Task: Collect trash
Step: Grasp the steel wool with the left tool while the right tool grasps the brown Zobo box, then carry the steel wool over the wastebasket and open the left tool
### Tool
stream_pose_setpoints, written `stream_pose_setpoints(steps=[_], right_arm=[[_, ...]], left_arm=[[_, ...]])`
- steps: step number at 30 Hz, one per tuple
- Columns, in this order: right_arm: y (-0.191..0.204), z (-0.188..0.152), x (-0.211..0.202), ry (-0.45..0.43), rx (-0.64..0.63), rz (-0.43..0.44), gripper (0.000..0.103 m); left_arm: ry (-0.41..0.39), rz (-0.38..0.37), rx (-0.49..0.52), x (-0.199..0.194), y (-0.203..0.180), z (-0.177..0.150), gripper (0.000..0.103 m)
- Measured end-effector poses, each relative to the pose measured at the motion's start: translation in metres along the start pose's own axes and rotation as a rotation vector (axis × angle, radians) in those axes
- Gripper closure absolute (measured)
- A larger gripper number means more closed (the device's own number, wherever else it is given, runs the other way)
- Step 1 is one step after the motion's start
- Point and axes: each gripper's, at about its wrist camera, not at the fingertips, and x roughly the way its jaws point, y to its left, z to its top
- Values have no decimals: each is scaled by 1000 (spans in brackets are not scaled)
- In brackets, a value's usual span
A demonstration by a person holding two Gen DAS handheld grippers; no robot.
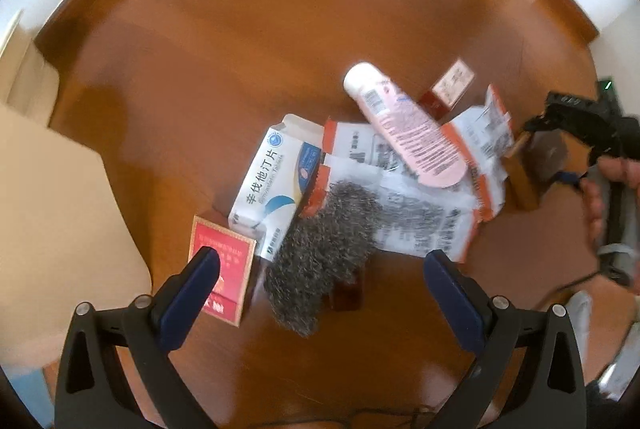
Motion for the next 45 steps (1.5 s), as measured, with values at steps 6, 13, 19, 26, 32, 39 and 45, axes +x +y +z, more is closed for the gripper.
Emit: stream_pose_setpoints(steps=[6,13,19,26,32,39,45], right_arm=[[-8,-9,-13,-44,-83,57,21],[-26,-18,-33,-124,-127,109,22],[-25,-38,-39,-129,-139,117,22],[-14,-42,-71,-167,-187,138,22],[1,-59,-148,-249,-269,169,22],[30,-95,-255,-297,-405,241,22],[87,-143,-325,-342,-587,293,22]], left_arm=[[69,-15,37,44,-7,-8,0],[15,-49,-44,53,2,1,66],[-11,-20,-81,43,7,7,92],[-132,-82,-177,-32,25,5,92],[-287,-109,-263,-144,53,11,92],[-471,22,-399,-268,144,-3,92],[-427,250,-453,-276,219,-30,92]])
